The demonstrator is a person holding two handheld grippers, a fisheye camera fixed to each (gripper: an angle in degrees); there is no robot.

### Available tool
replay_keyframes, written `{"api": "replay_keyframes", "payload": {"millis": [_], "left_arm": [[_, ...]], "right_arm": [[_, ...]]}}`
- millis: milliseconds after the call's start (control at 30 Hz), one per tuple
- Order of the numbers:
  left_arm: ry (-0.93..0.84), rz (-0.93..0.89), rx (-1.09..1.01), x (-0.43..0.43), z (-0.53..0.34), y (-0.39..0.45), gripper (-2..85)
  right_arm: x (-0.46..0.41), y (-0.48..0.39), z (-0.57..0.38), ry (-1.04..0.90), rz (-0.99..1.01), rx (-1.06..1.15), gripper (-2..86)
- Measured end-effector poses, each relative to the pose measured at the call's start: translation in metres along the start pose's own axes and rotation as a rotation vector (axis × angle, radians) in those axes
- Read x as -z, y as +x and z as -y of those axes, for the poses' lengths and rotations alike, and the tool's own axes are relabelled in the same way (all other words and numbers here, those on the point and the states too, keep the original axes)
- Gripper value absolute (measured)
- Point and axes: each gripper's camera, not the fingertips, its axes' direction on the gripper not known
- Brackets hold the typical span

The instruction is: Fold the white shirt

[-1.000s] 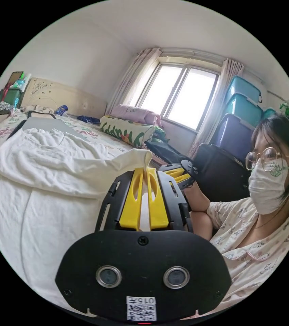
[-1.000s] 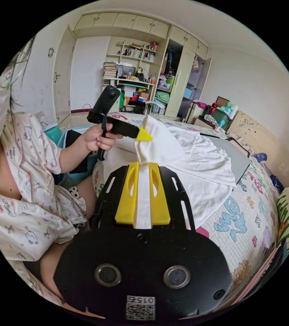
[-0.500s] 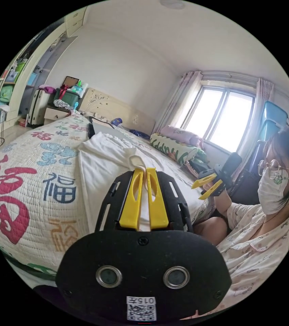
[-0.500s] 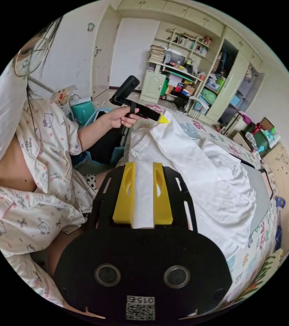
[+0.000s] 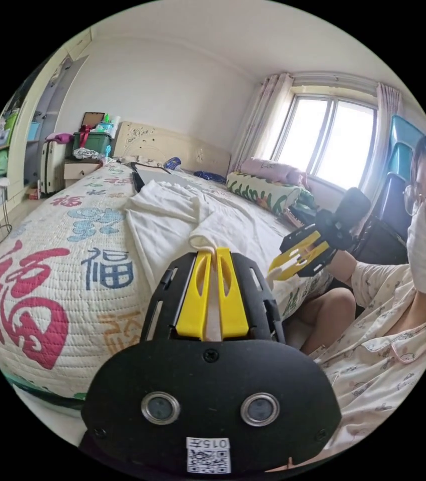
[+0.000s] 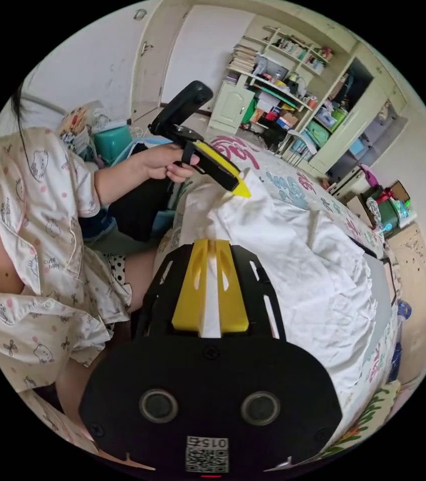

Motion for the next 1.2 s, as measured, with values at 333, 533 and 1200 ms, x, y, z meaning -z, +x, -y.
{"api": "replay_keyframes", "payload": {"millis": [333, 533, 1200], "left_arm": [[0.168, 0.738, 0.073, 0.067, 0.128, -0.157, 1.3], [0.156, 1.004, 0.373, 0.071, 0.119, -0.247, 12.2], [-0.357, 0.396, -0.233, -0.389, 0.145, -0.085, 4.2]], "right_arm": [[0.256, 0.258, -0.217, 0.161, -1.008, -0.925, 1.4], [0.329, 0.319, -0.408, -0.061, -1.261, -1.531, 5.4], [0.062, 0.442, -0.176, -0.024, -0.506, -0.88, -1.0]]}}
